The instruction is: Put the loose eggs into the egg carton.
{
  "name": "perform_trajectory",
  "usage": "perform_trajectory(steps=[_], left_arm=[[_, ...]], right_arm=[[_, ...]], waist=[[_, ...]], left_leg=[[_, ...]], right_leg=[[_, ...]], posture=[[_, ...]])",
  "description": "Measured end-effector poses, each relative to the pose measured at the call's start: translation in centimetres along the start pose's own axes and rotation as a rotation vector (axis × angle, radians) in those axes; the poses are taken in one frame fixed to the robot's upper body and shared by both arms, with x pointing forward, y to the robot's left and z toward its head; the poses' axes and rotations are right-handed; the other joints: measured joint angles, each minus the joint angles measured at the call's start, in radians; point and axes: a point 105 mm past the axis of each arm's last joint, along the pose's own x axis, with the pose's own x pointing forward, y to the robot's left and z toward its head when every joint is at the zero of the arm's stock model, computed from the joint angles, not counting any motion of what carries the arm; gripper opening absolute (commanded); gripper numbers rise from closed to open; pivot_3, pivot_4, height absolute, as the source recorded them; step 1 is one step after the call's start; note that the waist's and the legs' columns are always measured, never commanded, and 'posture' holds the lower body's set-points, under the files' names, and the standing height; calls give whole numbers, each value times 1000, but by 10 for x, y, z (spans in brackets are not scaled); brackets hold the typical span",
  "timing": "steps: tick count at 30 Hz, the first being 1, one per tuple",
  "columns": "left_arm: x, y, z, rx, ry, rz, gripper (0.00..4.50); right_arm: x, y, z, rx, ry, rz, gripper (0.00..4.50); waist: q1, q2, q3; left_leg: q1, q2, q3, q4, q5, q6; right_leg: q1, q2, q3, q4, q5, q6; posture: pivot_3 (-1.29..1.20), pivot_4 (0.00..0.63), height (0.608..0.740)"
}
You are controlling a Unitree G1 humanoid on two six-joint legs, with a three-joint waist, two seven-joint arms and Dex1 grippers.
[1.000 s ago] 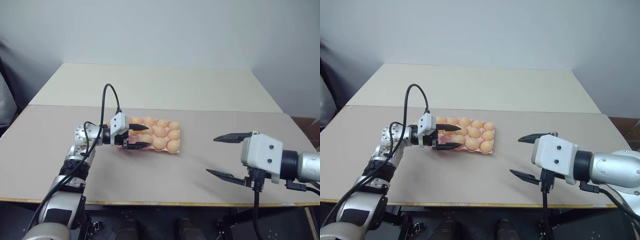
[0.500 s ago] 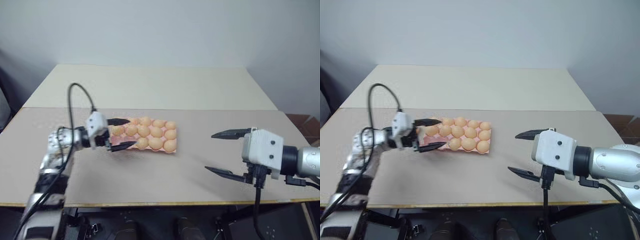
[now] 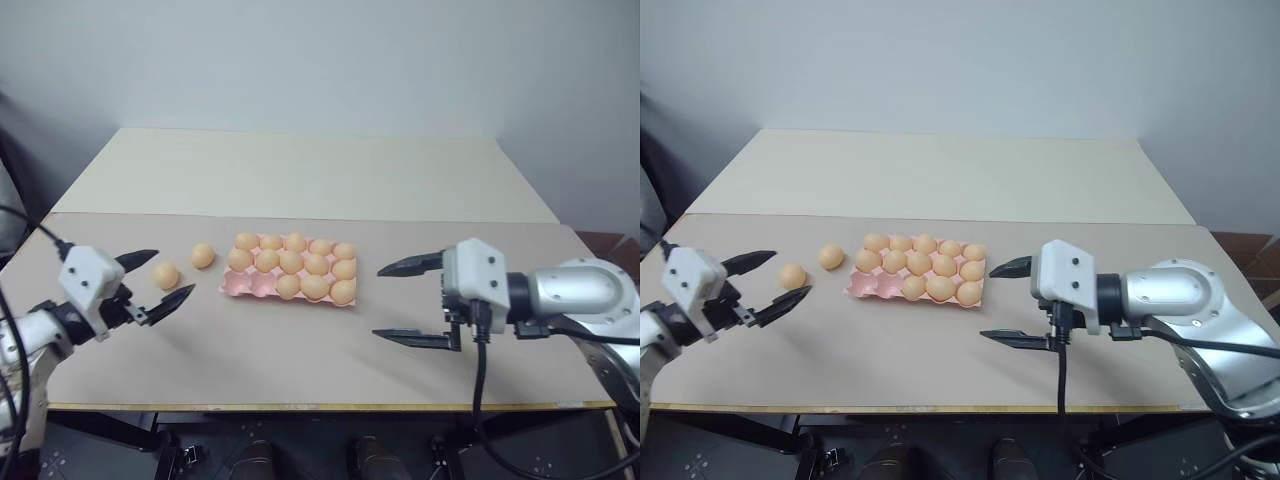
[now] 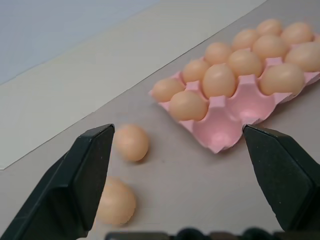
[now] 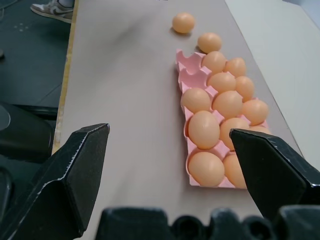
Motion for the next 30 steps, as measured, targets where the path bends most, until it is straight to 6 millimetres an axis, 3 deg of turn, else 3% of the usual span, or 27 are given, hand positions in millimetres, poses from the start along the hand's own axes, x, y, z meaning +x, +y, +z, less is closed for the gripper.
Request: perform_trajectory(steps=[12,17,22,30], left_arm=[[-3,10,2,-19,-1,107,4473],[7,42,-12,-86,23,305,4473],[27,45,-35,-175,61,330,4473],[52,35,-51,-270,27,275,4473]], right_arm=[[3,-2,-4,-4,10,19,4500],[4,-4,-4,5,15,2,4500],[3,-5,-7,-4,40,-23,4500],[4,0,-10,12,62,-30,4500]], waist=[[3,0,0],[7,0,0],[9,0,0],[9,-1,-1]], left_leg=[[0,0,1,0,0,0],[0,0,1,0,0,0],[-1,0,1,0,0,0],[-1,0,1,0,0,0]], right_leg=[[-1,0,0,0,0,0],[0,0,0,0,1,-1],[0,0,0,0,3,-3],[-1,0,0,0,5,-2]], posture=[[0,150,740],[0,150,740],[0,150,740],[0,150,740]])
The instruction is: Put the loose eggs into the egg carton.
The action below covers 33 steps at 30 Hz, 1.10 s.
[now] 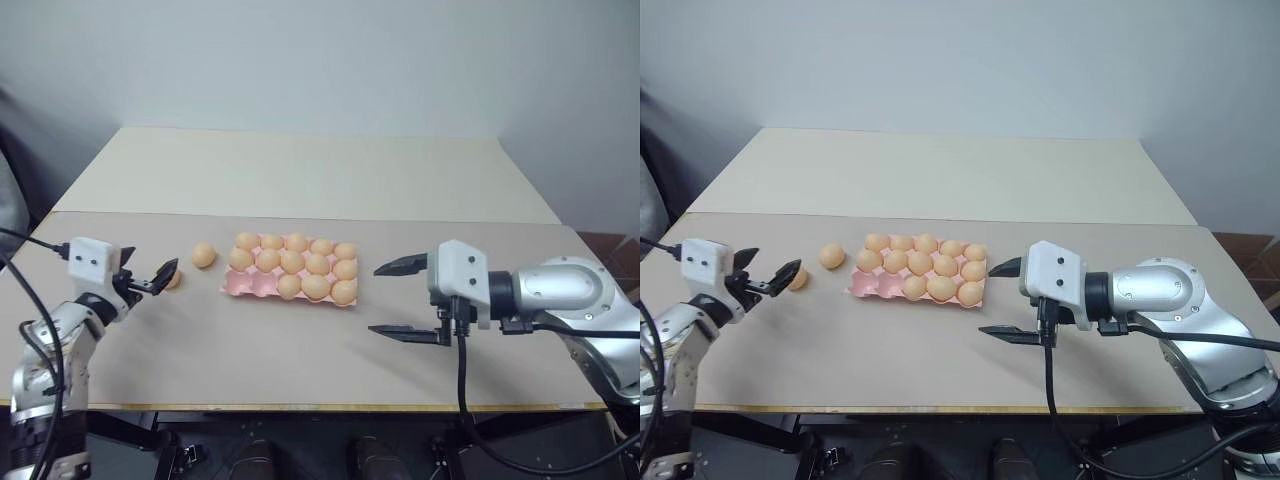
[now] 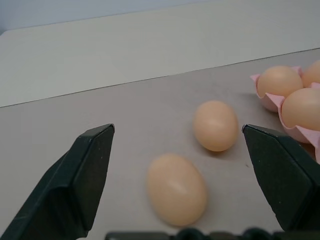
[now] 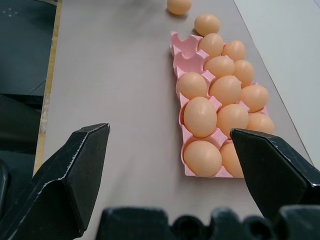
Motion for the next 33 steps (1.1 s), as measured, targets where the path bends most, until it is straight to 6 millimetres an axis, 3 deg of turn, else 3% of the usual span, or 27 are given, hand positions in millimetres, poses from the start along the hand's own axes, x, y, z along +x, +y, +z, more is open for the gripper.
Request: perform_trajectory(steps=[6,12,16,20,22,28,33], left_arm=[[11,-4,-25,24,88,-13,4473],[20,-2,-30,35,106,1,4473],[23,-5,-41,40,147,-9,3550],[23,-5,-44,40,161,-7,2226],[23,-5,-44,41,160,-6,1773],[16,-3,-47,72,151,6,1614],[-15,2,-49,82,146,-4,1614]], right_arm=[[-6,3,1,-1,18,-19,4500],[-6,6,0,13,22,-19,4500],[-9,4,2,6,22,-37,4500],[-10,5,1,7,24,-38,4500],[-10,5,1,7,24,-37,4500],[-10,5,1,8,24,-37,4500],[-11,6,-3,23,34,-42,4500]], waist=[[1,0,0],[2,0,0],[1,0,0],[2,0,0],[2,0,0],[-2,0,0],[-13,0,0]], left_leg=[[0,0,0,0,0,0],[0,0,0,0,0,0],[0,0,0,0,0,0],[0,0,-1,0,0,0],[0,0,0,0,0,0],[0,0,0,0,0,0],[0,0,0,0,0,0]], right_leg=[[0,0,0,0,0,1],[0,0,0,0,0,1],[0,0,0,0,1,3],[0,0,0,0,1,3],[0,0,0,0,1,3],[0,0,0,0,1,3],[0,-1,0,0,-1,-1]], posture=[[0,150,740],[0,150,740],[0,150,740],[0,150,740],[0,150,740],[0,150,740],[0,150,740]])
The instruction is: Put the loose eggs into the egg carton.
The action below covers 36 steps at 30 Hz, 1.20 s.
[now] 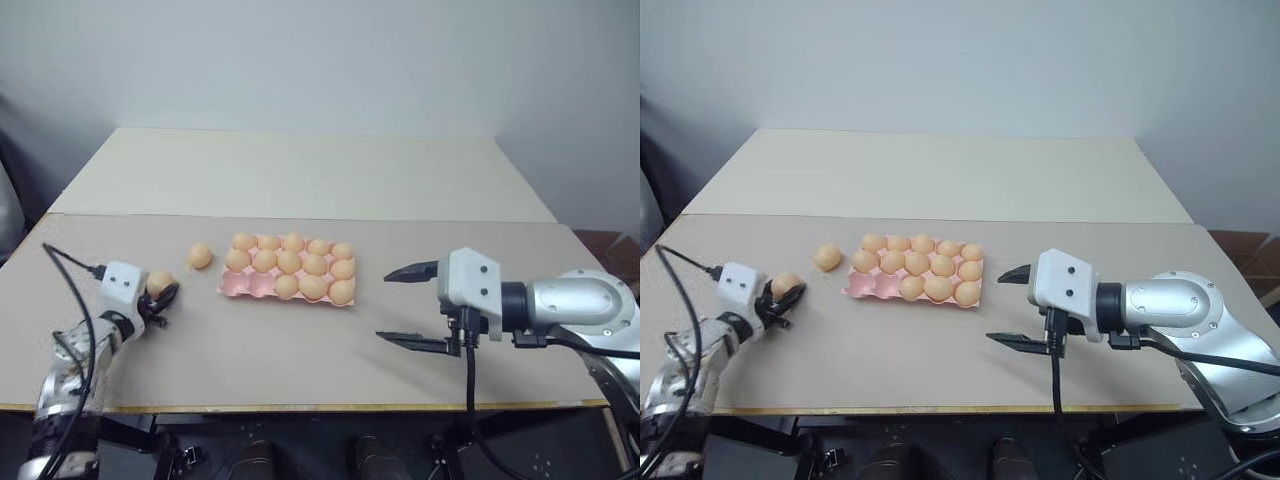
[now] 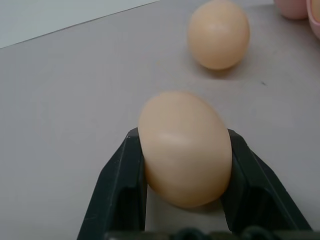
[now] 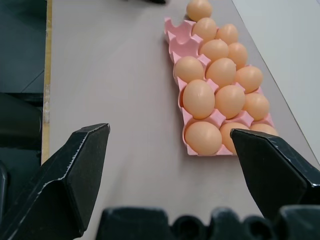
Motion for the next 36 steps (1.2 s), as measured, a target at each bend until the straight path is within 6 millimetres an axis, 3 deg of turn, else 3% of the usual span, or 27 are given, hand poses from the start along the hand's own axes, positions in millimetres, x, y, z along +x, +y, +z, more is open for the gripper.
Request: perform_trajectory(steps=[3,5,9,14,16,19,22,31,32,36], left_arm=[[-12,-2,15,7,-59,-43,1614],[-17,-8,37,16,-138,-98,1614],[-25,-35,76,50,-279,-302,1614],[-14,-69,101,79,-359,-524,1614],[-1,-86,110,116,-370,-618,1614],[21,-109,110,156,-347,-690,1614],[35,-119,98,179,-302,-725,1614],[38,-124,94,167,-295,-823,1614],[37,-124,93,147,-289,-837,2282],[39,-126,93,127,-292,-836,3517]], right_arm=[[-1,-1,0,-2,1,-7,4500],[-1,-1,0,-2,1,-7,4500],[-2,-1,0,-5,7,-4,4500],[-6,-3,3,-24,13,-22,4500],[-6,-3,3,-26,14,-27,4500],[-6,0,2,-28,15,-32,4500],[-7,2,2,-28,17,-50,4500],[-13,5,1,-19,35,-106,4500],[-13,5,1,-17,36,-106,4500],[-13,5,0,-16,37,-107,4500]], waist=[[3,0,0],[11,0,0],[15,0,0],[23,0,0],[28,0,0],[27,-1,0],[15,-1,0],[13,-1,0],[14,-1,0],[15,-1,0]], left_leg=[[0,0,0,0,0,0],[0,0,0,0,0,0],[-1,0,1,0,0,0],[0,0,0,0,0,0],[0,-1,0,0,0,0],[-1,-1,0,0,0,0],[-1,-1,0,0,-1,2],[0,-1,-1,0,-1,2],[0,-1,-1,0,-1,2],[-1,-1,-1,0,-1,2]], right_leg=[[0,0,-1,0,-3,1],[0,-1,-1,0,-3,2],[0,-1,-1,-1,-3,1],[1,0,-1,-1,-3,2],[1,0,-1,-1,-3,2],[2,0,0,-2,-2,4],[1,1,1,-2,1,7],[1,1,1,-1,-2,5],[1,1,1,-1,-2,5],[1,1,1,-1,0,8]], posture=[[0,150,740],[0,150,740],[0,150,740],[0,150,740],[0,150,740],[0,150,740],[0,150,740],[0,150,740],[0,150,740],[0,150,740]])
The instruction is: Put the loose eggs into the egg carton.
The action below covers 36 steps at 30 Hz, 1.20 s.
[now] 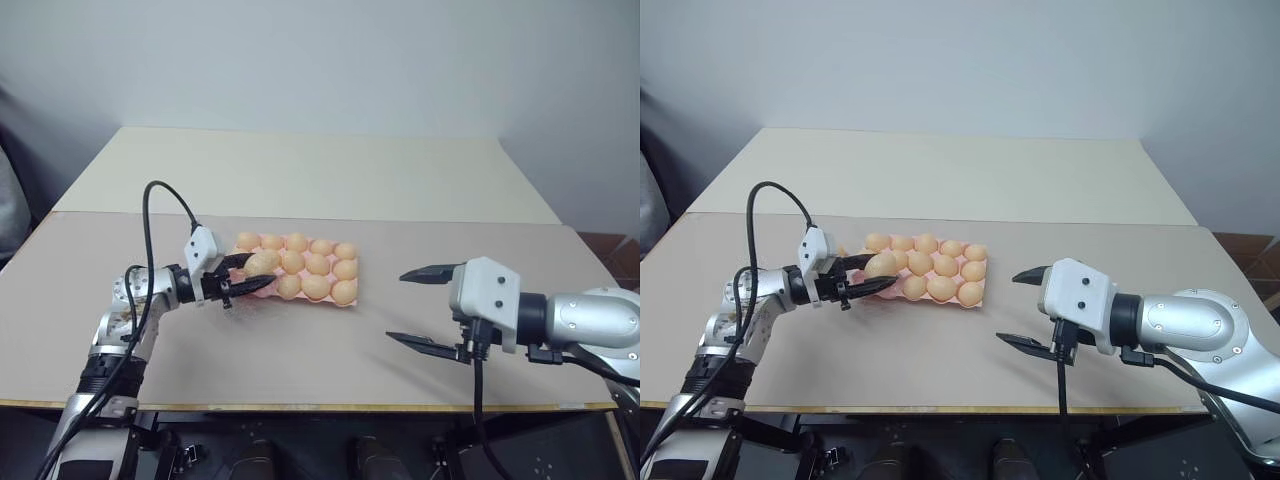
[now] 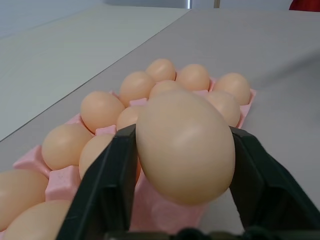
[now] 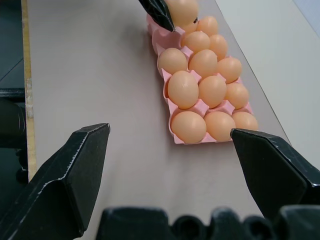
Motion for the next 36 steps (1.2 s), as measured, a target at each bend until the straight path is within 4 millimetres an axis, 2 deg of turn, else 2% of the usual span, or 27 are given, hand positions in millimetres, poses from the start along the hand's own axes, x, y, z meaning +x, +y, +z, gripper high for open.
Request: perform_trajectory(steps=[3,11,17,26,31,36], left_arm=[[2,3,-3,28,6,32,4457],[-6,7,0,86,2,85,4457],[-42,10,13,101,-9,166,4457],[-100,-2,7,74,92,336,4457],[-121,-12,15,75,113,386,4457],[-129,-20,20,66,114,404,4457]], right_arm=[[0,0,0,0,0,0,4500],[0,0,-1,1,4,7,4500],[-1,-1,-1,4,4,15,4500],[-2,-7,0,-3,-8,39,4500],[-2,-8,1,-12,-22,65,4500],[-1,-8,3,-26,-35,89,4500]], waist=[[0,0,0],[-2,0,0],[-8,0,0],[-13,0,0],[-12,0,0],[-10,0,0]], left_leg=[[0,0,0,0,0,0],[0,0,0,0,0,0],[1,0,0,0,0,0],[1,1,0,0,0,0],[1,1,1,0,0,0],[1,1,1,0,0,0]], right_leg=[[0,0,0,0,0,0],[0,0,0,0,0,0],[0,0,0,0,-1,-1],[-1,-1,0,0,-3,-5],[-1,-1,-1,0,-4,-5],[-1,-1,-1,0,-4,-5]], posture=[[0,150,740],[0,150,740],[0,150,740],[0,150,740],[0,150,740],[0,150,740]])
